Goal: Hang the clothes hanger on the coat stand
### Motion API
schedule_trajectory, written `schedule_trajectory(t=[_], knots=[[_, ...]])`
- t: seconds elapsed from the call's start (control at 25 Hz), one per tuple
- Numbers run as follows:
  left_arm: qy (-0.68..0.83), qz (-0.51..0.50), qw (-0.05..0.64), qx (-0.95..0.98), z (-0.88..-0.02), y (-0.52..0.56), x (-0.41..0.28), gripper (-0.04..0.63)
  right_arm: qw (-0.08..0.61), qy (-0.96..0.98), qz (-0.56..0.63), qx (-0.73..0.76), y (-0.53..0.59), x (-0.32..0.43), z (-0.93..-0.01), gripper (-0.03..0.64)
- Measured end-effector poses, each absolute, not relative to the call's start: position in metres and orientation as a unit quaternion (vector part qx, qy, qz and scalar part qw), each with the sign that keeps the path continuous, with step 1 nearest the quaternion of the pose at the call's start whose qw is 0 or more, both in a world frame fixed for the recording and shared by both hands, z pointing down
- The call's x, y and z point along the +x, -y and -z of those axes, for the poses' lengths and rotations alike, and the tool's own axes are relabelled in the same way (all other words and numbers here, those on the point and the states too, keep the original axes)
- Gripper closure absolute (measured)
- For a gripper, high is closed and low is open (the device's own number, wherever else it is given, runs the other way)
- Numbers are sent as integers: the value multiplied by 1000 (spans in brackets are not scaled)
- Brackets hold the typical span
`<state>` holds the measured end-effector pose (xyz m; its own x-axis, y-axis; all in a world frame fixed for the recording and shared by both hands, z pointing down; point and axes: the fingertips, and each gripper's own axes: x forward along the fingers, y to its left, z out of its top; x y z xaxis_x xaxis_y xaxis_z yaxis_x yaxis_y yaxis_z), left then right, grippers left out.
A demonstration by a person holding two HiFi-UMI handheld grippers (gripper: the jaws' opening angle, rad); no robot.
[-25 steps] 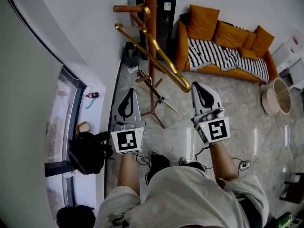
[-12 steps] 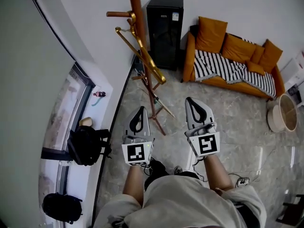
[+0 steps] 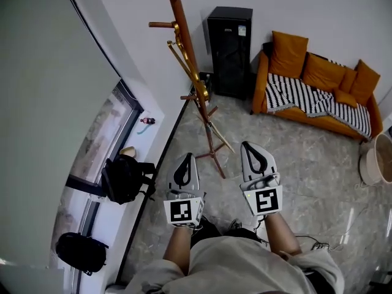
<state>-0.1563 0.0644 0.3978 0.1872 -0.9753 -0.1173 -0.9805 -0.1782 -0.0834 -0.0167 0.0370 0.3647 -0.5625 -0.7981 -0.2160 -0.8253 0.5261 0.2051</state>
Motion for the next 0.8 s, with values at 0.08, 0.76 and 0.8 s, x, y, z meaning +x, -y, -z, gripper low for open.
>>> schedule_trajectory(t=[0.08, 0.76, 0.8], knots=[[-635, -18, 70, -769, -400, -72, -151, 586, 53, -870, -144, -468, -45, -15, -364, 612], [-629, -24, 59, -775, -397, -95, -179, 586, 40, -861, -124, -491, -71, -36, -370, 612], [-627, -25, 58, -777, -398, -95, -179, 586, 39, -861, -124, -491, -72, -37, -370, 612]])
